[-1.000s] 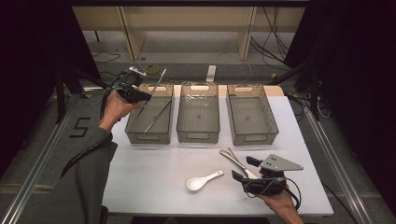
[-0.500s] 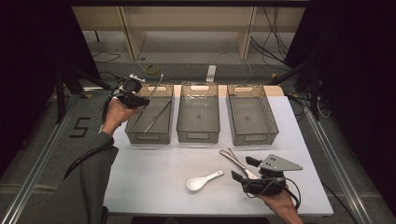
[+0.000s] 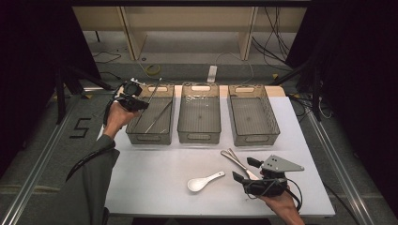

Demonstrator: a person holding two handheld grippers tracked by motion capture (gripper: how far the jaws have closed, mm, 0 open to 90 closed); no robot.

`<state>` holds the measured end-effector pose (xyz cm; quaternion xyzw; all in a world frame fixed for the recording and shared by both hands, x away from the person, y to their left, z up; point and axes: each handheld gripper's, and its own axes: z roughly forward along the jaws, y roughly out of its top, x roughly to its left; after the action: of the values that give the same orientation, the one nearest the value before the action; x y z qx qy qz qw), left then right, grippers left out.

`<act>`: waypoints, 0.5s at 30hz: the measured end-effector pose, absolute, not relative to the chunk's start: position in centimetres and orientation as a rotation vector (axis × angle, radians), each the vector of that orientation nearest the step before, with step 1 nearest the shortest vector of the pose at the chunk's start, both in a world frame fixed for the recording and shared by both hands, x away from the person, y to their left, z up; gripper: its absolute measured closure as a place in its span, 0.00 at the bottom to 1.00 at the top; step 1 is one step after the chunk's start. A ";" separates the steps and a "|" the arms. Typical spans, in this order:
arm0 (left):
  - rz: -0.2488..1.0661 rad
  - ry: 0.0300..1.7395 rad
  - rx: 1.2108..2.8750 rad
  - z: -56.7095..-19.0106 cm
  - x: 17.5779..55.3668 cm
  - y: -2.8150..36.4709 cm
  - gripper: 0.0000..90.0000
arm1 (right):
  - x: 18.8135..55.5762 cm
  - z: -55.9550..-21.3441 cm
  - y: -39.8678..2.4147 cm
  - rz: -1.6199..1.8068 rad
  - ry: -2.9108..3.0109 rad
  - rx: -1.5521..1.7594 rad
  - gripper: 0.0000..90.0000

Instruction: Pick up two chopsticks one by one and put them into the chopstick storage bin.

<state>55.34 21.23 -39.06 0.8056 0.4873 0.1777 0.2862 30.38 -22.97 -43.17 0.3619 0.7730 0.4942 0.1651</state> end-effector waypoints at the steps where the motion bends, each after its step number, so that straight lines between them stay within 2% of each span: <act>1: 0.476 1.306 2.156 -39.2 55.4 21.3 0.93 | 30.4 -43.2 -23.0 1.408 2.202 1.031 0.28; 3: 0.471 1.318 2.144 -39.4 55.4 21.4 0.92 | 30.4 -43.2 -23.0 1.407 2.202 1.033 0.28; 7: 0.461 1.299 2.132 -38.8 55.1 21.0 0.84 | 30.4 -43.2 -23.0 1.408 2.203 1.034 0.28; 11: 0.402 1.302 2.120 -38.1 54.6 20.1 0.64 | 30.4 -43.2 -23.0 1.406 2.202 1.034 0.28; 15: 0.335 1.251 2.074 -36.7 52.6 19.6 0.50 | 30.4 -43.2 -23.1 1.410 2.200 1.037 0.28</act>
<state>52.61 19.63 -36.67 0.7973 0.4808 0.1288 0.3413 30.38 -23.07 -43.20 0.3639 0.7719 0.4948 0.1640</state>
